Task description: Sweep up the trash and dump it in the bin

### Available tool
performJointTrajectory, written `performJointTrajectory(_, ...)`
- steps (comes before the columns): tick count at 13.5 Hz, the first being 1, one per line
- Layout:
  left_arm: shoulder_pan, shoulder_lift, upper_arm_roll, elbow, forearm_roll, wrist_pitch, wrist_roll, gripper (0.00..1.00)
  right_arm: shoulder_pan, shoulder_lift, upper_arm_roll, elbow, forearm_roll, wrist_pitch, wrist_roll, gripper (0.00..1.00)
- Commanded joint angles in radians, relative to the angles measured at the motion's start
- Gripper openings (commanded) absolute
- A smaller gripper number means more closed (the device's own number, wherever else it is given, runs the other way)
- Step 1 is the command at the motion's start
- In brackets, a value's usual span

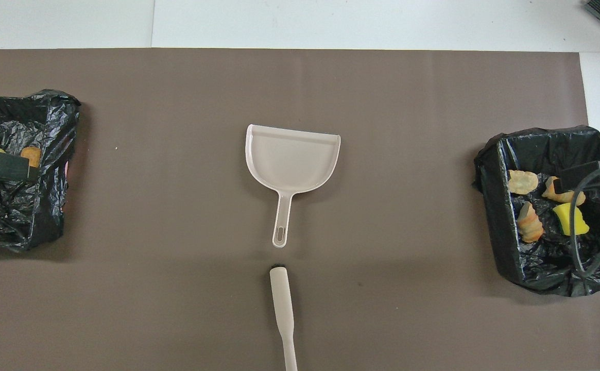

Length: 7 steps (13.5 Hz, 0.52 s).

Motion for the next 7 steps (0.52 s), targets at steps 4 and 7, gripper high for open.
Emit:
performJointTrajectory(4, 0.021, -0.004, -0.009, -0.003, -0.002, -0.030, 0.003, 1.00, 0.003, 0.014, -0.007, 0.028, 0.015, -0.031, 0.027, 1.00)
performJointTrajectory(7, 0.016, -0.001, -0.013, 0.004, 0.028, -0.064, 0.003, 1.00, 0.003, 0.011, -0.007, 0.026, 0.015, -0.031, 0.022, 1.00)
